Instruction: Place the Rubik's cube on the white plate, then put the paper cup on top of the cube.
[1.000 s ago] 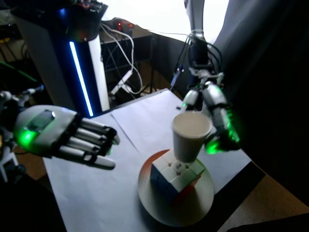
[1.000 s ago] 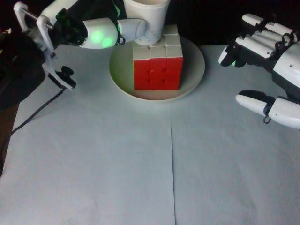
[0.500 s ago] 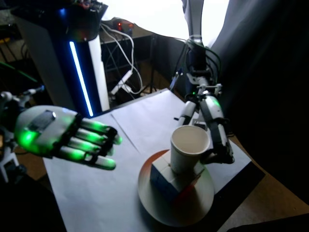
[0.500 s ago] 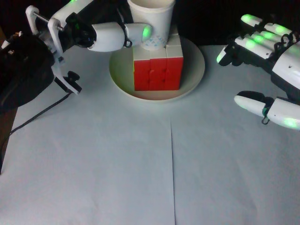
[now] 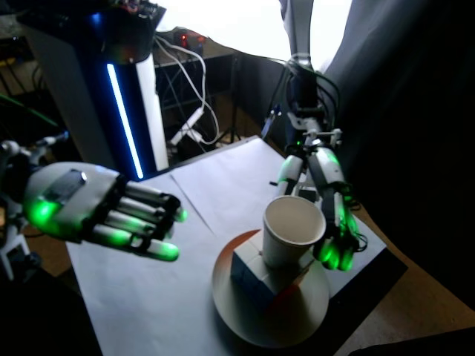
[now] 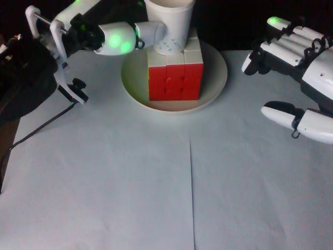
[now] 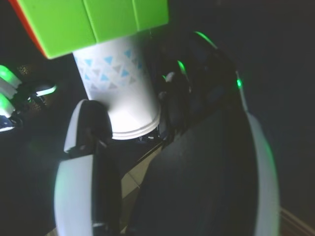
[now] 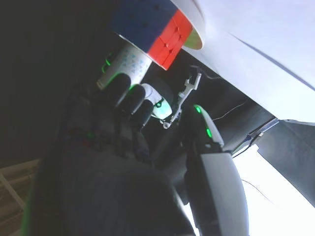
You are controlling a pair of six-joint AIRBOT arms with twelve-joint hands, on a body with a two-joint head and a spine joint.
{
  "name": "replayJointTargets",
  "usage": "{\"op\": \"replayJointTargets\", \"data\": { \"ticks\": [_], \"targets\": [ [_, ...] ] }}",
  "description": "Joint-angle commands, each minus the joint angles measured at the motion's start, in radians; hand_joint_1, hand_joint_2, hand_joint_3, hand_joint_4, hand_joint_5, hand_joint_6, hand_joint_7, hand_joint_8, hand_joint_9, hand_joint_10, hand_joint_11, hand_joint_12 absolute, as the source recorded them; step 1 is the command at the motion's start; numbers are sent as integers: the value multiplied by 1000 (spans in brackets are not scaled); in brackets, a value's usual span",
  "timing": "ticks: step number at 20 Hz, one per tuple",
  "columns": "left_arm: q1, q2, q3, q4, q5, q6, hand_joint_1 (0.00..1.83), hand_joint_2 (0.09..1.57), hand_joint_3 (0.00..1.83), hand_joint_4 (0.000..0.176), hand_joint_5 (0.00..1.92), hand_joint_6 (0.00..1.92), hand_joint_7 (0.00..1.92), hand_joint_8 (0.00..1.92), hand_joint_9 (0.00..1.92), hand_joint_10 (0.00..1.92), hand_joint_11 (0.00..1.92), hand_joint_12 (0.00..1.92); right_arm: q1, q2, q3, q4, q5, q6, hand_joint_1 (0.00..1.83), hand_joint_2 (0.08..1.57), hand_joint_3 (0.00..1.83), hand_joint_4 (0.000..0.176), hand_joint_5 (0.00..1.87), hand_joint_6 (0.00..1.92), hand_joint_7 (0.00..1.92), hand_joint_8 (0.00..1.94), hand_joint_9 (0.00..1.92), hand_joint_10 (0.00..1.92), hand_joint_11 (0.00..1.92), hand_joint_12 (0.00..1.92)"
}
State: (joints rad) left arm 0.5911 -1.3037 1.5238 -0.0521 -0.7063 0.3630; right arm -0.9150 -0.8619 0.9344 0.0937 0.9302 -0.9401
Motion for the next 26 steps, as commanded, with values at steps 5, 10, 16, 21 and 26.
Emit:
{"op": "replayJointTargets", "data": {
  "ticks": [5, 10, 16, 21, 26],
  "targets": [
    [-11, 26, -20, -11, -167, -5, 735, 1101, 0, 101, 20, 0, 0, 0, 0, 0, 0, 0, 9, 1, 3, 1, 123, 3, 687, 1331, 0, 0, 0, 1140, 205, 1322, 142, 1394, 0, 1513],
    [13, 114, -111, -34, -265, 86, 668, 1099, 0, 104, 31, 6, 0, 0, 0, 0, 0, 0, 9, 9, -7, 0, 139, 3, 769, 1314, 0, 0, 0, 1110, 192, 1322, 152, 1332, 0, 1419],
    [93, 259, -263, -47, -501, 171, 572, 1088, 0, 175, 0, 0, 0, 0, 0, 0, 57, 30, 8, 71, -47, 0, 261, 3, 626, 1361, 5, 0, 0, 825, 177, 937, 178, 1111, 0, 1504],
    [175, 356, -352, -88, -666, 238, 655, 1172, 18, 152, 0, 0, 0, 0, 0, 0, 53, 25, 6, 118, -68, 5, 363, 3, 717, 1321, 0, 0, 130, 100, 291, 29, 233, 616, 0, 1392],
    [210, 408, -397, -99, -748, 285, 559, 1213, 8, 159, 0, 0, 0, 0, 0, 0, 0, 1, -13, 156, -81, 50, 478, -7, 449, 1347, 0, 35, 0, 0, 18, 0, 116, 79, 0, 806]
  ]
}}
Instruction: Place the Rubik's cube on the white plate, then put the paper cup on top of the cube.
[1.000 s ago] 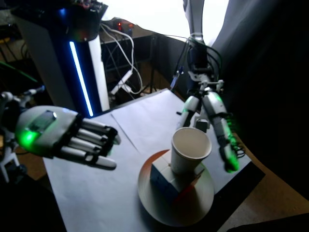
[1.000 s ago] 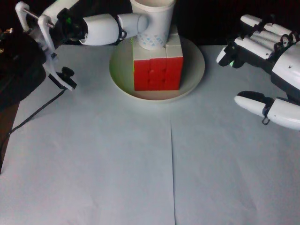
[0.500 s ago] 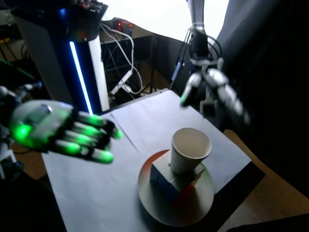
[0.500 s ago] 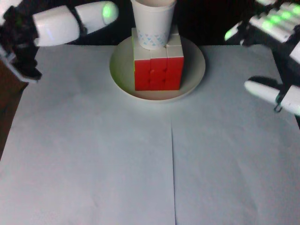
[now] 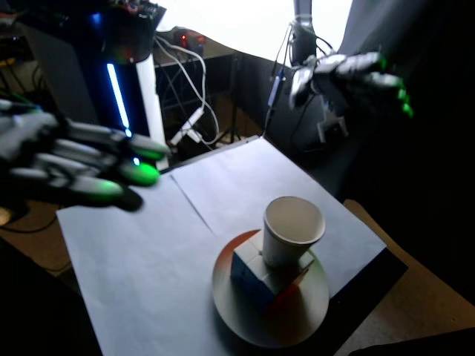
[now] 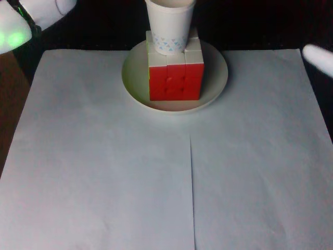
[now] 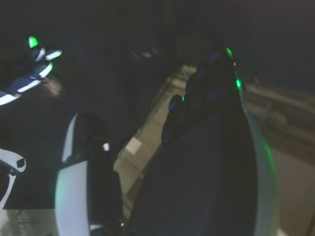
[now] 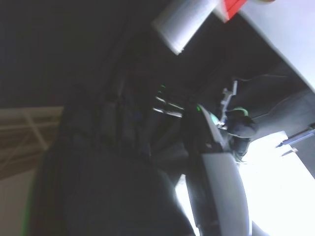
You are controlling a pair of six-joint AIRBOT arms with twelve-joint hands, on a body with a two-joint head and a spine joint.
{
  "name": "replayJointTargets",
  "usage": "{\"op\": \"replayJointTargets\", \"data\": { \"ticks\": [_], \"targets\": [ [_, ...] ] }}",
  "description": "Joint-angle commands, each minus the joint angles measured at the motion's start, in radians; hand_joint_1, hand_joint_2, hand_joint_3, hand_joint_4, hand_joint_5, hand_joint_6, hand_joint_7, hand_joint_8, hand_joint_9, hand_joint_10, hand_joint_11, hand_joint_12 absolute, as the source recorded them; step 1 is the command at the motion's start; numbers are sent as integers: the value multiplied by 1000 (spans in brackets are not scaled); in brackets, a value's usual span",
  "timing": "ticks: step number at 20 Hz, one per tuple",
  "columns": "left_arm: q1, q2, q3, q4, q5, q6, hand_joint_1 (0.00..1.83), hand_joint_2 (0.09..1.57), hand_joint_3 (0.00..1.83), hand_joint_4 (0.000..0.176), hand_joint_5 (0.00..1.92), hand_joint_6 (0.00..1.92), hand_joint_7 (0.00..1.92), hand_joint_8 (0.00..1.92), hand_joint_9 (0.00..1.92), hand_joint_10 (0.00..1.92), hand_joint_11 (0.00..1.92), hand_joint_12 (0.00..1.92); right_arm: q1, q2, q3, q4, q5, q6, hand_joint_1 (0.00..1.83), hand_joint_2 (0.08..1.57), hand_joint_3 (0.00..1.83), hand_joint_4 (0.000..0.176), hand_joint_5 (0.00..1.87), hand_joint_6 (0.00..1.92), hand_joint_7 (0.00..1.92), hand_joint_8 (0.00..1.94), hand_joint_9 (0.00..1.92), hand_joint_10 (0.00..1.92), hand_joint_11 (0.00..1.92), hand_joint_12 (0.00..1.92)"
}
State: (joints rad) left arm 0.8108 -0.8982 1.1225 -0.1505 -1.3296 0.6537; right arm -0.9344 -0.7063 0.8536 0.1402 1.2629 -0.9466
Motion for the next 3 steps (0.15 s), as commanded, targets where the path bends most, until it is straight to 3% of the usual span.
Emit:
{"op": "replayJointTargets", "data": {
  "ticks": [1, 3],
  "targets": [
    [-1, 14, -6, -5, -139, 11, 530, 1210, 5, 164, 0, 0, 0, 0, 0, 0, 18, 8, 3, 8, -2, 11, 170, -3, 441, 1343, 0, 28, 0, 0, 1, 0, 102, 49, 0, 736],
    [13, 32, -19, -14, -174, 22, 524, 1205, 2, 173, 0, 0, 0, 0, 0, 0, 5, 3, 0, 21, -8, 25, 207, -12, 385, 1331, 0, 30, 0, 0, 0, 0, 119, 50, 0, 727]
  ]
}}
